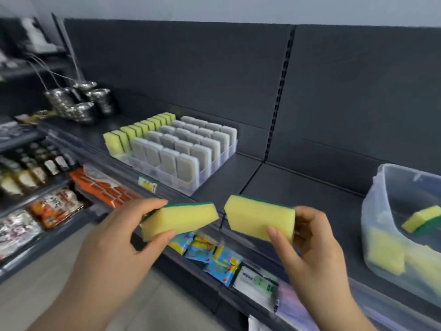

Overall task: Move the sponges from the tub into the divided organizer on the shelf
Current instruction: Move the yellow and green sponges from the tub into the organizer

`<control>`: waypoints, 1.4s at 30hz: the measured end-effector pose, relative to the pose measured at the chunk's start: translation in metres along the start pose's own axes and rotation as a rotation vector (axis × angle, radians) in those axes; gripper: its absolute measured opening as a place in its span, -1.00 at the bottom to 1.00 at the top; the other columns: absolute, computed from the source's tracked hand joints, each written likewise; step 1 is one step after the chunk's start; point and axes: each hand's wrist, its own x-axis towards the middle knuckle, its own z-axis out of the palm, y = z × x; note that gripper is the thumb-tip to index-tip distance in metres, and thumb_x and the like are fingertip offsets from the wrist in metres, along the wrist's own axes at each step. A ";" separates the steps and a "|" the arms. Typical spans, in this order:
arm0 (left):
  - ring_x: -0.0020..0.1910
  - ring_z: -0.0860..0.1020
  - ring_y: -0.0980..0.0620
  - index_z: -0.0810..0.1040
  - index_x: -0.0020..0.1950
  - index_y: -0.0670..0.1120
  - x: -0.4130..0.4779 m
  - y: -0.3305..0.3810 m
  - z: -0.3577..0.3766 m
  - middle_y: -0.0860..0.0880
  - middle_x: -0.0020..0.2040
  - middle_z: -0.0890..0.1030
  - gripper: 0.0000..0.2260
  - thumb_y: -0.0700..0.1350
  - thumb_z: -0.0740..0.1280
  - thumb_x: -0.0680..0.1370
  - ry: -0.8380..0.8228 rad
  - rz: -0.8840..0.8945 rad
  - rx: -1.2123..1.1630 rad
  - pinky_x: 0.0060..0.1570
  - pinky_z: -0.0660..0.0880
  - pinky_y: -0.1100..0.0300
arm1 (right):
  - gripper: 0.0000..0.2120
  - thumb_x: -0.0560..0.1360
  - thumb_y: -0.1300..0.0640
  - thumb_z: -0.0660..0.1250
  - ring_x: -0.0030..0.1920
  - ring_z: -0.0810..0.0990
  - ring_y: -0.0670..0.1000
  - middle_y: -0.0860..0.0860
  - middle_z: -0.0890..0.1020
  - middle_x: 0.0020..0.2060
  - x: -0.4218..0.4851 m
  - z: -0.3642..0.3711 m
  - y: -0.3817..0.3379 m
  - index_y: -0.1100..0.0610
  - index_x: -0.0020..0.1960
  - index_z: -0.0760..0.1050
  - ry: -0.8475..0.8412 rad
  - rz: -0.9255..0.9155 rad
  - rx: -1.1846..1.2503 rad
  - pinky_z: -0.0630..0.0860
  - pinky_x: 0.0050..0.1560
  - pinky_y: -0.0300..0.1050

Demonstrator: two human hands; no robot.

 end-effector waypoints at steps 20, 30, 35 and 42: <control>0.03 0.42 0.47 0.39 0.00 0.37 0.059 -0.190 -0.036 0.45 0.03 0.47 -0.65 0.12 0.40 0.29 0.033 -0.267 -0.050 -0.20 0.38 0.54 | -0.68 0.23 -0.31 0.28 -0.11 0.57 -0.21 -0.30 0.55 -0.11 0.109 0.220 -0.027 -0.33 -0.06 0.31 -0.242 -0.005 -0.001 0.52 -0.18 -0.32; 0.01 0.48 0.33 0.40 0.05 0.38 0.200 -0.306 -0.048 0.37 0.03 0.49 -0.66 0.22 0.31 0.30 0.048 -0.216 -0.002 -0.17 0.43 0.30 | -0.69 0.26 -0.25 0.31 -0.04 0.55 -0.27 -0.32 0.54 -0.07 0.241 0.306 -0.019 -0.30 -0.03 0.33 -0.141 -0.054 -0.026 0.45 -0.10 -0.47; -0.02 0.48 0.38 0.39 0.04 0.40 0.243 -0.346 -0.040 0.40 0.02 0.48 -0.64 0.11 0.40 0.33 0.111 -0.254 -0.074 -0.20 0.42 0.29 | -0.68 0.26 -0.24 0.32 -0.02 0.55 -0.28 -0.32 0.54 -0.02 0.274 0.338 -0.020 -0.33 -0.02 0.32 -0.156 -0.046 -0.076 0.44 -0.10 -0.49; -0.01 0.49 0.37 0.35 0.05 0.45 0.311 -0.388 -0.009 0.39 0.04 0.49 -0.59 0.10 0.42 0.32 -0.042 -0.130 -0.178 -0.20 0.37 0.40 | -0.66 0.24 -0.27 0.31 -0.01 0.53 -0.34 -0.40 0.53 -0.03 0.294 0.374 -0.013 -0.40 -0.03 0.30 -0.089 0.034 -0.244 0.50 -0.18 -0.34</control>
